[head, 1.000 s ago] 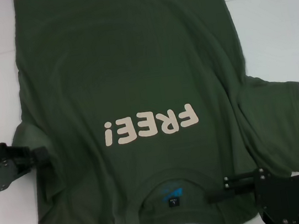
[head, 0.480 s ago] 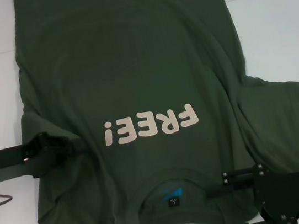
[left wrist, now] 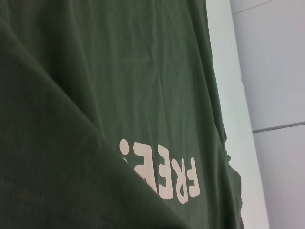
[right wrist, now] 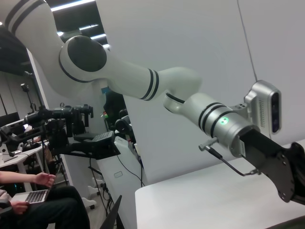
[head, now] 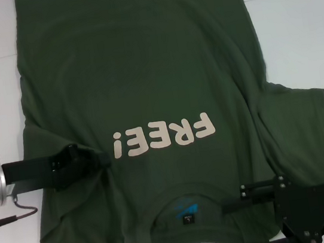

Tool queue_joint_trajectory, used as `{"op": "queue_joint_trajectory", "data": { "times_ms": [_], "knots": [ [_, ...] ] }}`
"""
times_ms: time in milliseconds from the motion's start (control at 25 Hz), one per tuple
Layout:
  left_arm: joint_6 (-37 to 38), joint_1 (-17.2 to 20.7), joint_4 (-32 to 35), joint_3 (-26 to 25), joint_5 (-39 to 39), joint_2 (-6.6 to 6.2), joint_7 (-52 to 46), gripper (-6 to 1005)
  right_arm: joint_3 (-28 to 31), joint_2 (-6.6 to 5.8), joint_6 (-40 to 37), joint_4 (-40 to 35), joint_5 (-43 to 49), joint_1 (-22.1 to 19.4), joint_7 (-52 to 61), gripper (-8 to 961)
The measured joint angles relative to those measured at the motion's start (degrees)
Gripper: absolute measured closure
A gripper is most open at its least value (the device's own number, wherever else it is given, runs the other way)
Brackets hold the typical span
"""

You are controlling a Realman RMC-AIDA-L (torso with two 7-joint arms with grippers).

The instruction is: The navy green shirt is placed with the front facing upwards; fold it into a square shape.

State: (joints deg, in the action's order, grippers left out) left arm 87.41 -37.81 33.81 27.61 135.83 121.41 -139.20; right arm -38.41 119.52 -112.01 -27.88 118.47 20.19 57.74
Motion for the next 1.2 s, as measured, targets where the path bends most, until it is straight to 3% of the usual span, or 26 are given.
{"op": "queue_joint_trajectory", "data": {
  "times_ms": [920,1200],
  "knots": [
    [-5.55,-1.92,-3.01,3.3,0.01,1.33,-0.02,979,0.0,0.0,-0.23,0.3,0.0,-0.19,0.09,253],
    [-6.37,-1.87,-3.8,3.33,0.01,1.27,-0.06,911,0.0,0.0,-0.24,0.29,0.0,-0.27,0.09,254]
  ]
}}
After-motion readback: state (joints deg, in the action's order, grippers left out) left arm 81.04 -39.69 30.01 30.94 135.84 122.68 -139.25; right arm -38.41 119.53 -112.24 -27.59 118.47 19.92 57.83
